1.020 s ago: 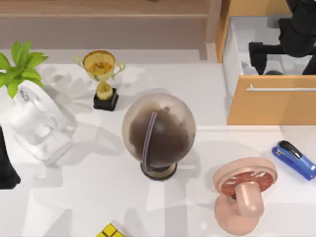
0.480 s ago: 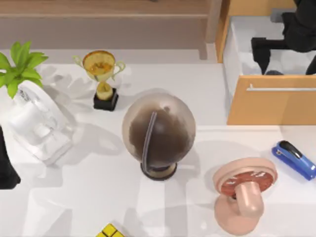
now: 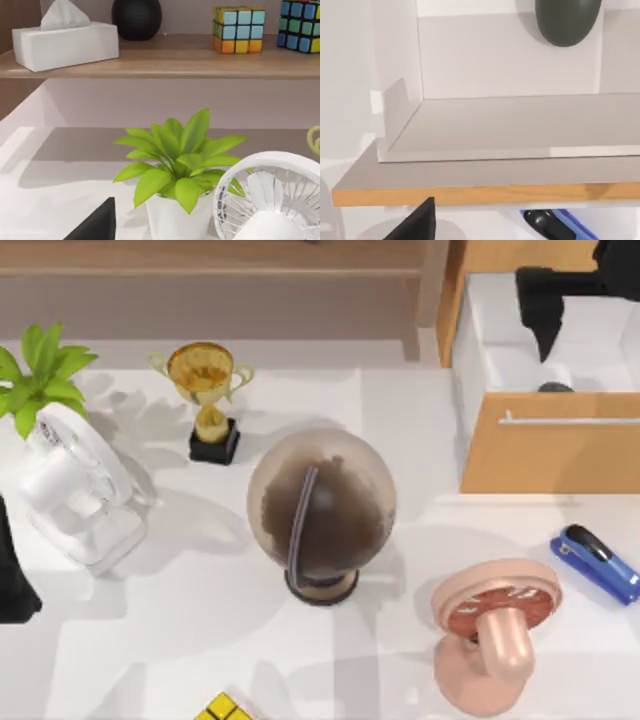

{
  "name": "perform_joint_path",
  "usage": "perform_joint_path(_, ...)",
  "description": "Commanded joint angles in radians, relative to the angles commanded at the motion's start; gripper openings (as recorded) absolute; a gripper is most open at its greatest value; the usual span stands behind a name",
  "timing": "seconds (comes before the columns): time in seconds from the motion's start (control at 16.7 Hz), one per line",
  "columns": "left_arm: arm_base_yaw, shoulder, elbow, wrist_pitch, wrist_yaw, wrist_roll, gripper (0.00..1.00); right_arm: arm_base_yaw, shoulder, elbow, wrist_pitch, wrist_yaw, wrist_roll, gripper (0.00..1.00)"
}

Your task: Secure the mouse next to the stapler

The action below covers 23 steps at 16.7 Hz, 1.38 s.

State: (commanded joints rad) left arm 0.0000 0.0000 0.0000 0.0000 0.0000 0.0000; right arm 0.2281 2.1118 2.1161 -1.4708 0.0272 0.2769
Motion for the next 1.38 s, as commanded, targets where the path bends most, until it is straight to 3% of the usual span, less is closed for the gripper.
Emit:
perform_joint_path(0.24, 0.0, 0.0, 0.0, 0.0, 0.0, 0.0, 1.0, -0.028, 0.042, 0.003, 0.058, -0.001, -0.024, 1.0)
perform_joint_path(0.66, 0.0, 0.0, 0.0, 0.0, 0.0, 0.0, 1.0, -0.092, 0.321, -0.037, 0.354, -0.005, -0.09, 1.0)
perform_joint_path(1.02, 0.0, 0.0, 0.0, 0.0, 0.0, 0.0, 1.0, -0.093, 0.342, -0.036, 0.376, -0.006, -0.091, 1.0)
perform_joint_path(1.38, 0.0, 0.0, 0.0, 0.0, 0.0, 0.0, 1.0, -0.093, 0.342, -0.036, 0.376, -0.006, -0.091, 0.55)
